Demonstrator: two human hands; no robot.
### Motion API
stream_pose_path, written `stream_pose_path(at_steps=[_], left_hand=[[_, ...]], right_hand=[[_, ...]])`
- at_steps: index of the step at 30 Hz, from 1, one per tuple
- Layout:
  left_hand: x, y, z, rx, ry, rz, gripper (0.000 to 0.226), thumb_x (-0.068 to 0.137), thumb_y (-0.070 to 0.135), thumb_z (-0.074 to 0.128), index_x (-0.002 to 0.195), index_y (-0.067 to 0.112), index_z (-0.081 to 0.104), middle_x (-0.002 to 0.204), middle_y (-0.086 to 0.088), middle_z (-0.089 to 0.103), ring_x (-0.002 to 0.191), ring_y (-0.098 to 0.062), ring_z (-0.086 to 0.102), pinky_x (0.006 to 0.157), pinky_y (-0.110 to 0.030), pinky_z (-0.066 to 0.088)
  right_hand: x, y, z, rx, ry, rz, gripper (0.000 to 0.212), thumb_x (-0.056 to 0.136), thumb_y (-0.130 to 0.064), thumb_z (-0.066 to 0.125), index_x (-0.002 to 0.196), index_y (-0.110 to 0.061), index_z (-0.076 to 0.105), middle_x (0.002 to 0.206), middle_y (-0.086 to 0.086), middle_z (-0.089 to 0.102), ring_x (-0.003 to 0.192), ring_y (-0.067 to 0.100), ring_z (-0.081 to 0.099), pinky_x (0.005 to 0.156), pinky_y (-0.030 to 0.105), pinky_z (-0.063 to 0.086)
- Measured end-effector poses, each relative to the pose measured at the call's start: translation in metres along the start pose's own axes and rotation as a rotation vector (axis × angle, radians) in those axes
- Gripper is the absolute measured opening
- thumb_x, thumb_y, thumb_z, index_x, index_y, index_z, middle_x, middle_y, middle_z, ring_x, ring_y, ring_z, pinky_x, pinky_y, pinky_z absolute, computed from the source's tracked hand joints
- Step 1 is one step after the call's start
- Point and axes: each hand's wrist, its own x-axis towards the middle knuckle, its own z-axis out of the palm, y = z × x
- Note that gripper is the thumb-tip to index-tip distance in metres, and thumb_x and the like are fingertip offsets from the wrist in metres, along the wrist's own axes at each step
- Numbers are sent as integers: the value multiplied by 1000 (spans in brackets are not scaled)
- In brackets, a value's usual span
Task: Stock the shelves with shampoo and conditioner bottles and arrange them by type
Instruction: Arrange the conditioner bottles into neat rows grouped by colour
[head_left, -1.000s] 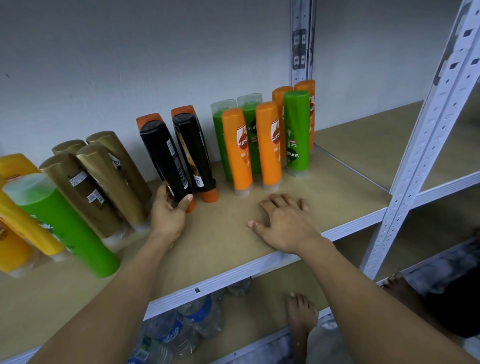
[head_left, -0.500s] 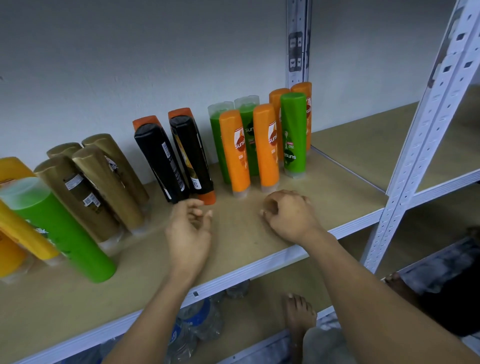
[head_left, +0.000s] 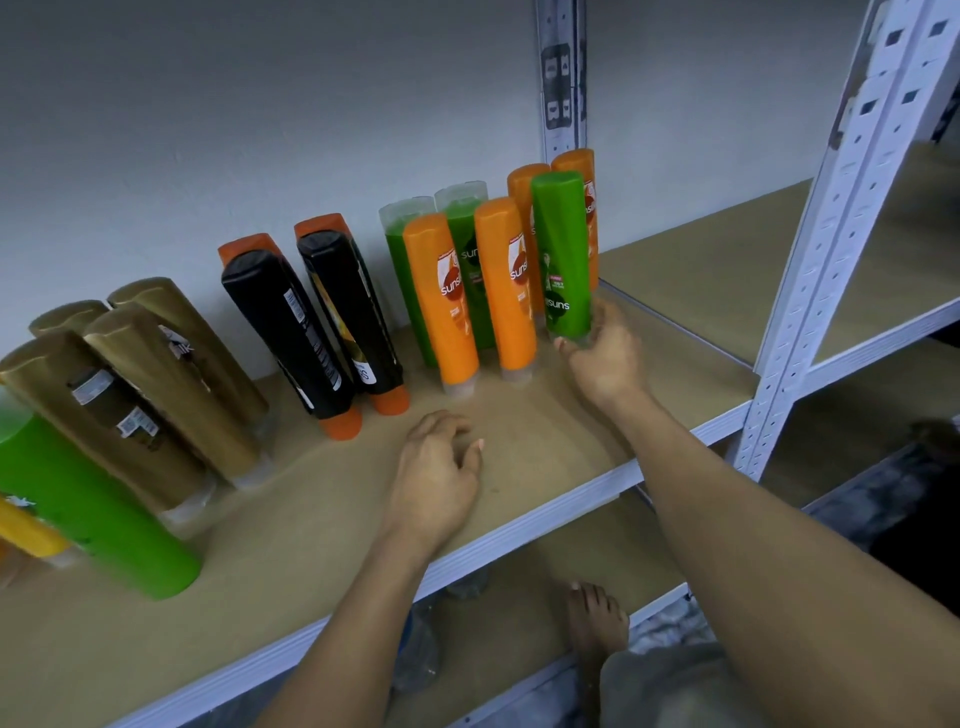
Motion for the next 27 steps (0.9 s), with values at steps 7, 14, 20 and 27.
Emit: stream_pose_path(at_steps=[7,14,20,27], left_hand=[[0,-5,4,56,-10,23,31,96,31,57,121,15,66,128,1,62,119,-20,56,105,-45,45],[0,2,-2,-14,-3,-50,35,96,34,61,126,18,61,129,4,58,122,-16,52,107,-35,43],[0,6,-5,-45,-13,-91,45,96,34,64,135,15,55,134,0,55,125,-19,51,105,-32,40],[1,7,-5,-60,-25,-65,33,95,30,66,122,12,64,122,-2,60,115,-23,58,98,-32,45]], right_hand=[[36,5,20,76,23,-10,63,83,-29,80,138,-26,50,126,-1,66,115,22,63,97,50,54],[25,8,15,52,75,-47,54,85,-23,80,134,-17,57,119,5,69,107,23,66,85,31,50],[-10,10,-19,-14,83,-113,46,85,-24,81,125,-17,60,104,-1,69,90,16,62,76,25,44],[-53,9,-64,-60,124,-80,45,81,-30,83,118,-21,60,94,-6,68,86,16,63,78,30,50]])
